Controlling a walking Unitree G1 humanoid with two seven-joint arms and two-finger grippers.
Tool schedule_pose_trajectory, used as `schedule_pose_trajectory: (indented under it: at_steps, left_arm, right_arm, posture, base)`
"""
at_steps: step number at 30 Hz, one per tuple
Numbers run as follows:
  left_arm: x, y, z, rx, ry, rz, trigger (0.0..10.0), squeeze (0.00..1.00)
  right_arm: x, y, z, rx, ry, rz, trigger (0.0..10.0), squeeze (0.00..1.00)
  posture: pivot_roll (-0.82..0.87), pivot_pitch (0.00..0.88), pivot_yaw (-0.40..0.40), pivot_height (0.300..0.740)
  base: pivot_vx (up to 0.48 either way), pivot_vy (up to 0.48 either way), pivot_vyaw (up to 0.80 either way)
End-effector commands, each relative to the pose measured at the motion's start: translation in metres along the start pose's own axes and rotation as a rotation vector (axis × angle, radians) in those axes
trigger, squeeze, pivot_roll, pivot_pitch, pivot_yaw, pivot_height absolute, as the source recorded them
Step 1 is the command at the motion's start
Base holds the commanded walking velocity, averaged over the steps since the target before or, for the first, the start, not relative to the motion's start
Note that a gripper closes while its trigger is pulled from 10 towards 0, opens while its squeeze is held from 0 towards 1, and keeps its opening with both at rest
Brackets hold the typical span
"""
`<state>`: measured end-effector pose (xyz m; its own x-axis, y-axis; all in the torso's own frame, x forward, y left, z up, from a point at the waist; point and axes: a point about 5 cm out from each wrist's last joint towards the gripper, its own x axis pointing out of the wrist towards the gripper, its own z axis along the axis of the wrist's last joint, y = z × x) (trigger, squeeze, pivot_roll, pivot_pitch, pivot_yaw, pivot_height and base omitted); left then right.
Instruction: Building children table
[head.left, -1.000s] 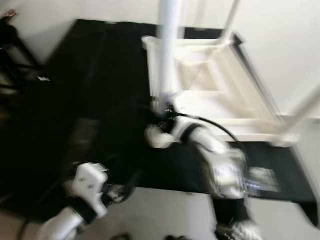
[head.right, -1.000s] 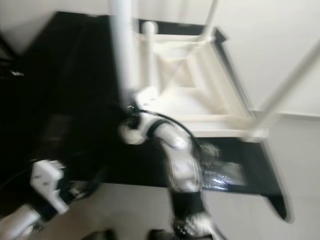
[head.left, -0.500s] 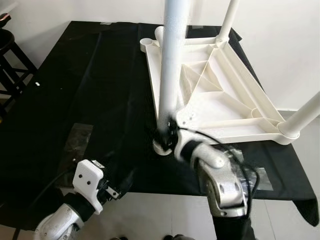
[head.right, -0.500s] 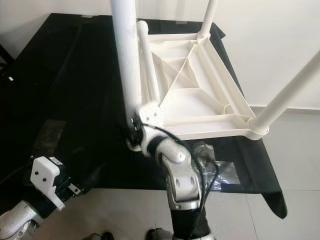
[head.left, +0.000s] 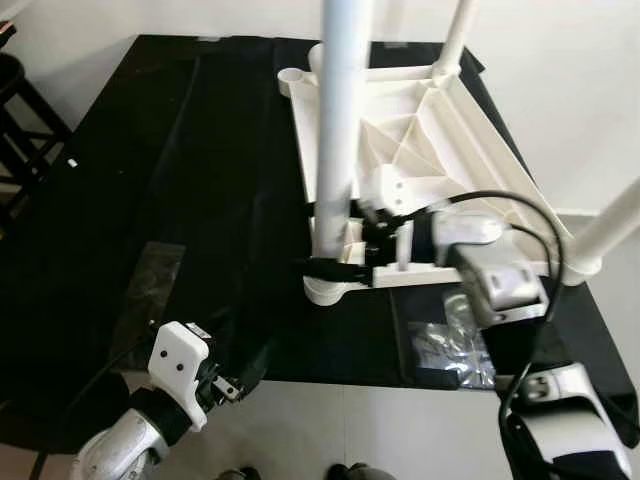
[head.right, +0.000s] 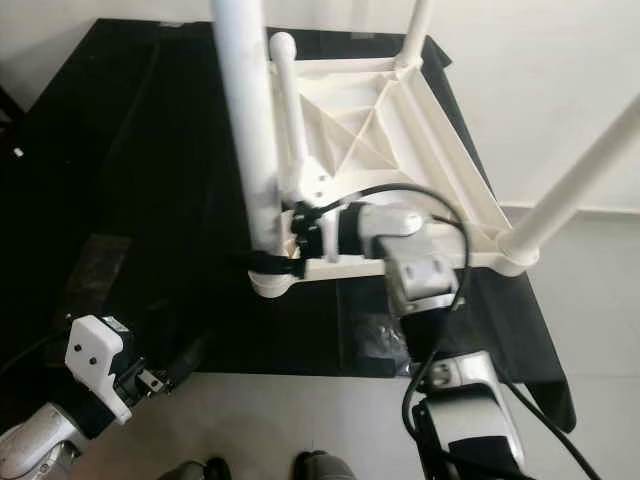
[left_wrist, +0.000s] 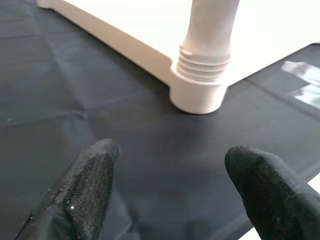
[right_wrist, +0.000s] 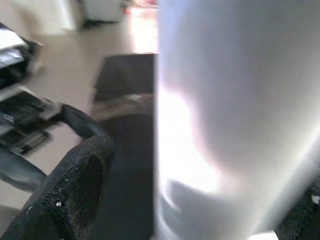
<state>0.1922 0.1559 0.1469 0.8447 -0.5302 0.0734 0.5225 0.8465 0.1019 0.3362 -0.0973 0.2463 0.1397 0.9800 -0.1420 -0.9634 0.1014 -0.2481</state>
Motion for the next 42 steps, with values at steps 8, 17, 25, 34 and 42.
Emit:
schedule_pose_trajectory:
  at_steps: [8,17,25,34,42]
  left_arm:
    - [-0.004,-0.007,0.002,-0.008,0.016,-0.028,10.0,0.0]
    - [-0.004,-0.008,0.001,-0.012,0.016,-0.031,10.0,0.0]
    - [-0.001,-0.007,0.001,-0.019,0.009,-0.03,10.0,0.0]
    - [0.002,-0.002,-0.003,-0.01,0.01,-0.025,10.0,0.0]
    - [0.004,0.001,-0.006,-0.008,0.012,-0.004,10.0,0.0]
  right_arm:
    - [0.0,-0.019,0.012,0.048,-0.072,0.132,0.0,0.0]
    - [-0.013,-0.022,0.006,0.041,-0.041,0.198,0.0,0.0]
    - [-0.012,0.001,-0.028,0.12,-0.002,-0.076,0.0,0.0]
    - [0.042,0.083,-0.075,0.283,0.144,-0.744,0.0,0.0]
    - [0.047,0.076,-0.07,0.296,0.162,-0.736,10.0,0.0]
  posture:
    - [-0.08,0.237,-0.065,0.74]
    - [-0.09,0.233,-0.07,0.74]
    - [-0.13,0.223,-0.083,0.74]
    - [-0.15,0.181,-0.062,0.74]
    - [-0.13,0.157,-0.067,0.74]
  base:
    - [0.0,0.0,0.0]
    - [0.0,0.0,0.0]
    - [0.0,0.0,0.0]
    - [0.0,0.0,0.0]
    - [0.0,0.0,0.0]
